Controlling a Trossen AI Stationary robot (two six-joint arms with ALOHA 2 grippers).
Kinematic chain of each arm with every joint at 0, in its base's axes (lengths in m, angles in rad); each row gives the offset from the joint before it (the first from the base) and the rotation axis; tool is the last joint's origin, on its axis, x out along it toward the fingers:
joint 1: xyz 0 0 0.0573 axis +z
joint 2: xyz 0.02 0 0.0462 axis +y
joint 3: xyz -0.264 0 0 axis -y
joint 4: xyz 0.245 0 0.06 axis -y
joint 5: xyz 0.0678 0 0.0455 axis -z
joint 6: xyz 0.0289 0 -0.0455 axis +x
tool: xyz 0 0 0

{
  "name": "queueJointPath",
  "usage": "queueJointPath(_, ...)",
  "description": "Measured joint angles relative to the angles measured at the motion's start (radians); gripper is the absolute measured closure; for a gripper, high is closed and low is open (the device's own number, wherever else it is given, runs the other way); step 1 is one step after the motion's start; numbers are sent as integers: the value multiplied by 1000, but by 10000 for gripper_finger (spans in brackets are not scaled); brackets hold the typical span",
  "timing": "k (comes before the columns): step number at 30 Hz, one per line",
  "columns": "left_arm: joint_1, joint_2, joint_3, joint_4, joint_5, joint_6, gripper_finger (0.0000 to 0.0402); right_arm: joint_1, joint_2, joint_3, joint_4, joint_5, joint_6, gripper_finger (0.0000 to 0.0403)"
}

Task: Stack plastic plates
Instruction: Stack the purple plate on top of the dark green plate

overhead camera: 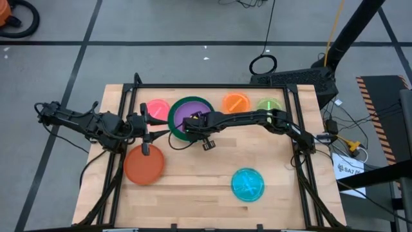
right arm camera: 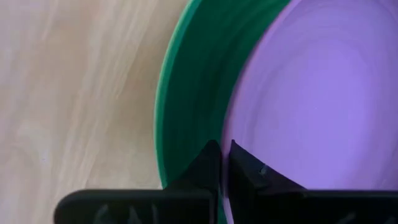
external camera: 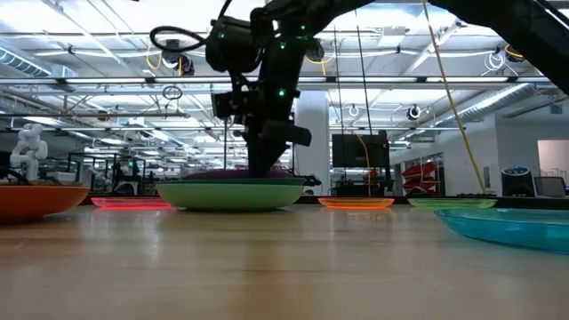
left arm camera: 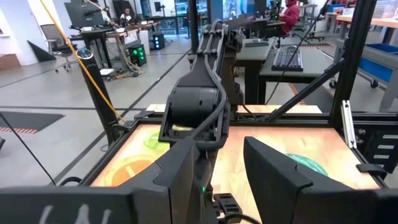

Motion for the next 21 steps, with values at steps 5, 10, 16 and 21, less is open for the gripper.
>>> queueJointPath(5,0,0,0,0,0,0,254,-5,-2,0,21,0,7,391)
queueJointPath(10,0,0,0,-4,0,0,254,-5,-2,0,60,-1,2,374)
queueJointPath(16,0,0,0,-14,0,-2,254,-5,-2,0,77,0,16,332)
queueJointPath(21,0,0,0,-38,-1,-34,254,-5,-2,0,54,51,45,299)
